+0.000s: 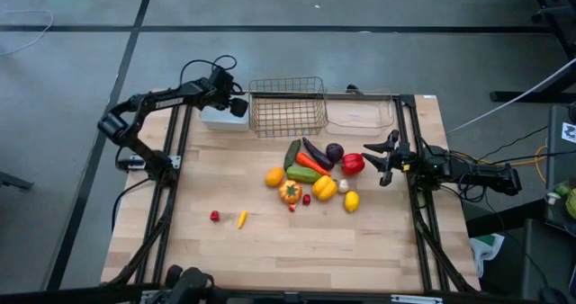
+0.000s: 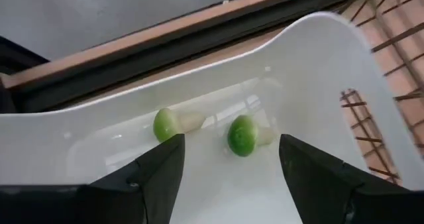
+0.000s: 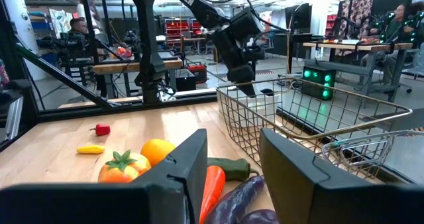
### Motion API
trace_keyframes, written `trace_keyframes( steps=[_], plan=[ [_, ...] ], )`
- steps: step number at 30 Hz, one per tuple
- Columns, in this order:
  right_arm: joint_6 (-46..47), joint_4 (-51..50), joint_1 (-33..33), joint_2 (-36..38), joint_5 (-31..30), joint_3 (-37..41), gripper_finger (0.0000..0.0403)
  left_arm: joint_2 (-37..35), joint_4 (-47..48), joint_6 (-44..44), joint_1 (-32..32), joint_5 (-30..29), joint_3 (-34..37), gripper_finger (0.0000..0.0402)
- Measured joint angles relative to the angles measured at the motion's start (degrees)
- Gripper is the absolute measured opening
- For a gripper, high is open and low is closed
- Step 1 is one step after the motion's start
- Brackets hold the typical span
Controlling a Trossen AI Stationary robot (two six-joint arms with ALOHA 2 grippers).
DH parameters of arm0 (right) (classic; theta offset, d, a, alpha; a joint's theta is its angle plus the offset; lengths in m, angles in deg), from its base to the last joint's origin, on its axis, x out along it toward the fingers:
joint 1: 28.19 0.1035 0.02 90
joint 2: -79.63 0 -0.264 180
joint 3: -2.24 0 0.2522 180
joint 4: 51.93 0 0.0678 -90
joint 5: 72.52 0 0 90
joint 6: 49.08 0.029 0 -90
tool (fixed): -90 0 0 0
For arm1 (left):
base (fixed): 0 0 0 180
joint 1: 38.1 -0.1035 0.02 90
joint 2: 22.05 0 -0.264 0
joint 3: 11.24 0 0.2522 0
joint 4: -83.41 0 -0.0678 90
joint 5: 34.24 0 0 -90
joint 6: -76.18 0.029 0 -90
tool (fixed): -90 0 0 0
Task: Sort produce into baskets
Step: Put the yellow corn into the white bin
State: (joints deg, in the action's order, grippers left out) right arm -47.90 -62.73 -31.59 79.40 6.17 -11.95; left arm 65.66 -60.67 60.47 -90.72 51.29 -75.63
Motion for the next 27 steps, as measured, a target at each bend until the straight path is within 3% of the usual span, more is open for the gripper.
trace_keyframes(
  steps=[7, 13, 21, 27],
  plan=[
    [0.01, 0.0, 0.0, 0.0, -0.02, 0.01, 0.0138, -8.01, 4.09, 2.02, 0.23, 1.63, 0.0, 0.024],
    [0.01, 0.0, 0.0, -0.02, 0.0, 0.01, 0.0138, -16.7, 14.77, 2.18, 4.33, 6.43, 0.0, 0.0239],
    [-0.01, 0.0, 0.0, 0.0, 0.0, -0.01, 0.0138, -23.21, 29.85, -7.43, 17.73, 8.96, 0.0, 0.0239],
    [0.01, 0.0, 0.0, -0.01, 0.0, 0.0, 0.0138, -22.64, 30.84, -17.86, 31.38, 8.94, 0.0, 0.0239]
  ],
)
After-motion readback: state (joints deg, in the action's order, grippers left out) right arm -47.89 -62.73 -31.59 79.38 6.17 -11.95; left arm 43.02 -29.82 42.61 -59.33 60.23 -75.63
